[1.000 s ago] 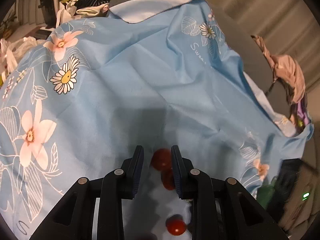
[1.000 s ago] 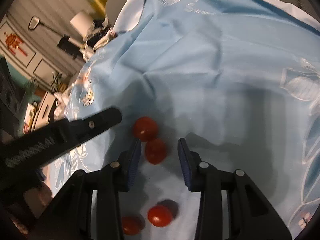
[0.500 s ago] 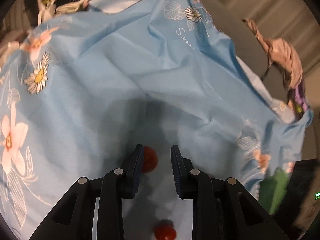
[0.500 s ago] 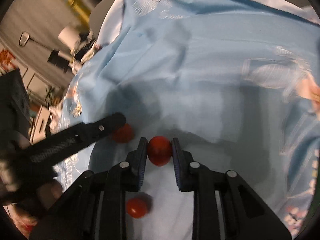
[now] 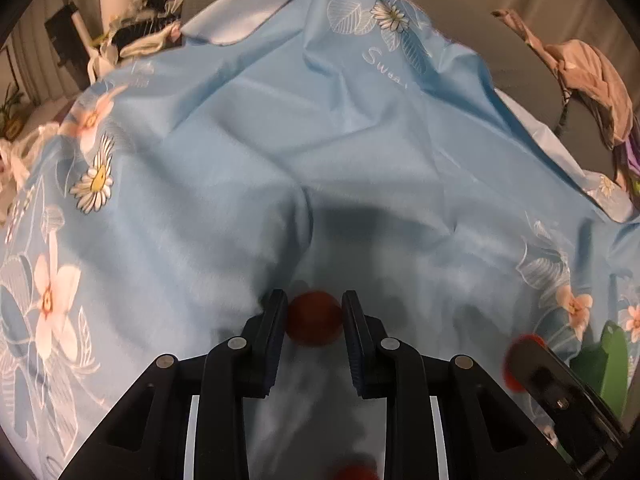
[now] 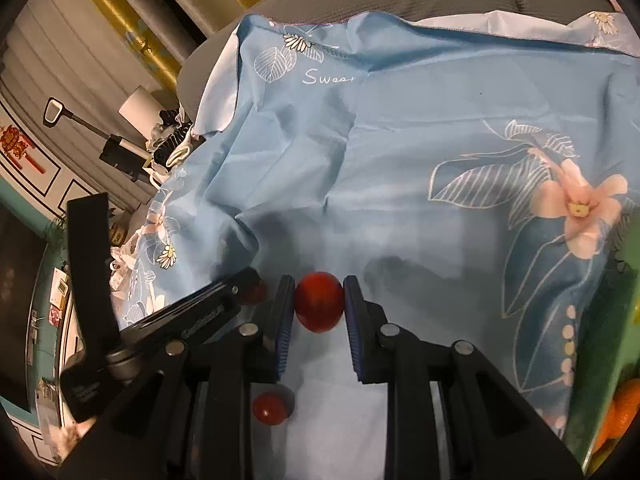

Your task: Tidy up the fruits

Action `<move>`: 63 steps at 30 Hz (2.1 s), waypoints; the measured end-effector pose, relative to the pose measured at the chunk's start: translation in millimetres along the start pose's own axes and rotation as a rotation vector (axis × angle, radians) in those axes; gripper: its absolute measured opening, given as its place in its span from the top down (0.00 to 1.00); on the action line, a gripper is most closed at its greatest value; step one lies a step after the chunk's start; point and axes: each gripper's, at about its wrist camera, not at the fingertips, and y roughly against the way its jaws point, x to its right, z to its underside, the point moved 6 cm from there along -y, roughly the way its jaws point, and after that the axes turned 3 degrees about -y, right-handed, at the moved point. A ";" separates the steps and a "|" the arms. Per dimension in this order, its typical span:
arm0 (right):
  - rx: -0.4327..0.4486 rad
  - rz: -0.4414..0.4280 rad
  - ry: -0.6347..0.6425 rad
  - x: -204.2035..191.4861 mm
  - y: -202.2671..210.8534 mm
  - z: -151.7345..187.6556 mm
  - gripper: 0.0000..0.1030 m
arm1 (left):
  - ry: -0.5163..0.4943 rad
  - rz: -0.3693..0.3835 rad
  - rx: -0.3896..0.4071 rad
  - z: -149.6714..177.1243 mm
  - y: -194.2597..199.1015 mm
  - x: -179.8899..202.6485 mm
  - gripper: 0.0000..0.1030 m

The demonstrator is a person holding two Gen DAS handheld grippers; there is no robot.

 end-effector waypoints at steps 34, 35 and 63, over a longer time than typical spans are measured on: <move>0.106 0.038 -0.019 6.4 38.8 -11.3 0.75 | 0.063 0.083 0.071 3.1 21.1 16.4 0.71; 0.110 0.039 -0.019 6.1 40.5 -11.2 0.75 | 0.056 0.100 0.081 4.1 27.8 19.5 0.71; 0.399 0.197 -0.168 70.7 172.2 32.9 0.75 | -0.268 0.365 0.273 52.1 148.7 138.6 0.71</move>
